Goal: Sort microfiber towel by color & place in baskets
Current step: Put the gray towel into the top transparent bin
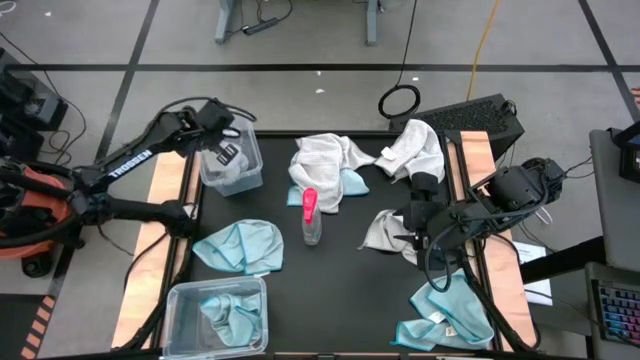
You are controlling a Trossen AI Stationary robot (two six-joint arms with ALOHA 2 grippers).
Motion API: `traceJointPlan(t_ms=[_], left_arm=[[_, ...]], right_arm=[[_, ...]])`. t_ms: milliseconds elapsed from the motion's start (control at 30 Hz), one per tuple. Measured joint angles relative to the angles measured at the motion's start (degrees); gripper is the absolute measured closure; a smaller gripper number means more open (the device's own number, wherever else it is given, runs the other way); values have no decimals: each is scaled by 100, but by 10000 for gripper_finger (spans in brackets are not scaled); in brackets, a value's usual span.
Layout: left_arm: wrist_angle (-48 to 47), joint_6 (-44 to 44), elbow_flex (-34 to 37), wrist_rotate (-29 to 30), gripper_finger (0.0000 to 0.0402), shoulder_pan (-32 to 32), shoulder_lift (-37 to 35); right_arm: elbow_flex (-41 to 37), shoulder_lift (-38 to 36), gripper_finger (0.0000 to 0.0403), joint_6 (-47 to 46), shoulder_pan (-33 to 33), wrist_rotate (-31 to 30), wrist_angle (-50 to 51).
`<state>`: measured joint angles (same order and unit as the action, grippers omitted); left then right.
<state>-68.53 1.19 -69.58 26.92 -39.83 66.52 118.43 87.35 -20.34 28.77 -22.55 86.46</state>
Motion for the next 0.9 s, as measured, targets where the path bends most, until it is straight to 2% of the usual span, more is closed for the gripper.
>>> traceJointPlan(t_ms=[100,167,433,533,767,900], left_arm=[[124,2,143,-457,370,-7,92],[178,40,198,-650,345,-7,105],[480,272,168,-760,195,-7,6],[619,169,27,-1172,160,-7,-61],[1115,140,-356,-2698,147,136,-307],[1532,156,-472,-3299,153,398,-530]], right_arm=[[-2,0,191,-16,0,0,0],[-2,0,191,-45,0,2,2],[-2,0,191,-112,26,7,55],[-2,0,191,-127,26,7,123],[-44,-4,191,-152,9,-189,350],[-253,-4,191,-160,-11,-334,356]])
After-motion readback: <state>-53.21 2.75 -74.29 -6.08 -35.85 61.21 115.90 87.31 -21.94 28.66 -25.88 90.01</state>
